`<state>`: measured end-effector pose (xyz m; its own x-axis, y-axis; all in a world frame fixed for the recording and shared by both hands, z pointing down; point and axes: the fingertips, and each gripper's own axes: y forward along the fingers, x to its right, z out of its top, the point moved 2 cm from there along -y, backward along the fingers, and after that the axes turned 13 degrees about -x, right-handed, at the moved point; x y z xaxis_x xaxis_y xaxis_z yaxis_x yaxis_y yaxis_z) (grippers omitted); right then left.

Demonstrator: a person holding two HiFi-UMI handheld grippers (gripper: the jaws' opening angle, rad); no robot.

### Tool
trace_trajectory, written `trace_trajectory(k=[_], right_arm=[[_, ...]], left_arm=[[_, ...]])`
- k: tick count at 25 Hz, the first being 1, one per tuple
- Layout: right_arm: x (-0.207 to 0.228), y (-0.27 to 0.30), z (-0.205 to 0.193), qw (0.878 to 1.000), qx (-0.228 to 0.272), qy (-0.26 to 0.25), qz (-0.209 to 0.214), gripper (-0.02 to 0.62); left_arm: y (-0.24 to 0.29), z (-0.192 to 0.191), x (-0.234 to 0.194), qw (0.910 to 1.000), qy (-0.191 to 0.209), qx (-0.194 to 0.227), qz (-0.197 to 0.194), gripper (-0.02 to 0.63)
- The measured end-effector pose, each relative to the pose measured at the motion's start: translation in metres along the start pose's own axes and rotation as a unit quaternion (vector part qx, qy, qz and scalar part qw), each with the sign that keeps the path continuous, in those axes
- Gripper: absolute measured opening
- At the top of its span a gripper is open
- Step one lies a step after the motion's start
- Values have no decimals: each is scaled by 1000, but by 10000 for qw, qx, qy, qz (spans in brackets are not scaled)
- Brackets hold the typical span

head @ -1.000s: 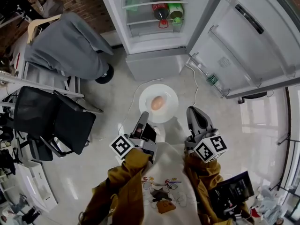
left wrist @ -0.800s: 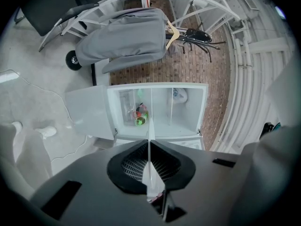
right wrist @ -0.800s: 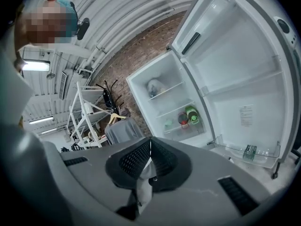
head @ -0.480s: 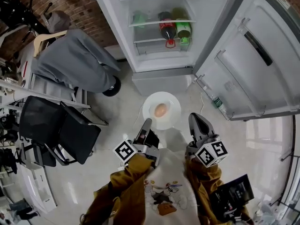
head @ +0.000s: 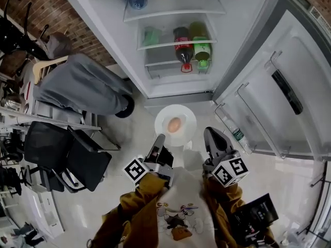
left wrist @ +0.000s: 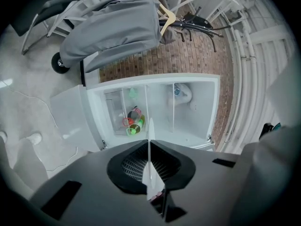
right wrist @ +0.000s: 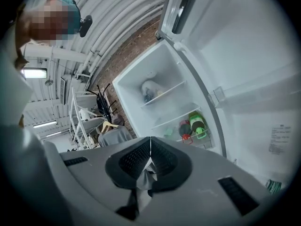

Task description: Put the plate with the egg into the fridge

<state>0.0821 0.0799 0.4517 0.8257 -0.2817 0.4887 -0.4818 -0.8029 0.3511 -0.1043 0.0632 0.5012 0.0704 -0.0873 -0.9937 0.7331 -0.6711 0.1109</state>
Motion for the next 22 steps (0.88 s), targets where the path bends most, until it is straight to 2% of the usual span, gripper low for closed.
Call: trace_trajectory(k=[12,22], right_arm=[[48,58,46,9986,-202,-408,272,6],[66,80,67,9966,-238,-721,327,6]], left_arm=[[83,33,5,9998,74,203,-1,18],[111,49,5,9991,21,412,-8,18]])
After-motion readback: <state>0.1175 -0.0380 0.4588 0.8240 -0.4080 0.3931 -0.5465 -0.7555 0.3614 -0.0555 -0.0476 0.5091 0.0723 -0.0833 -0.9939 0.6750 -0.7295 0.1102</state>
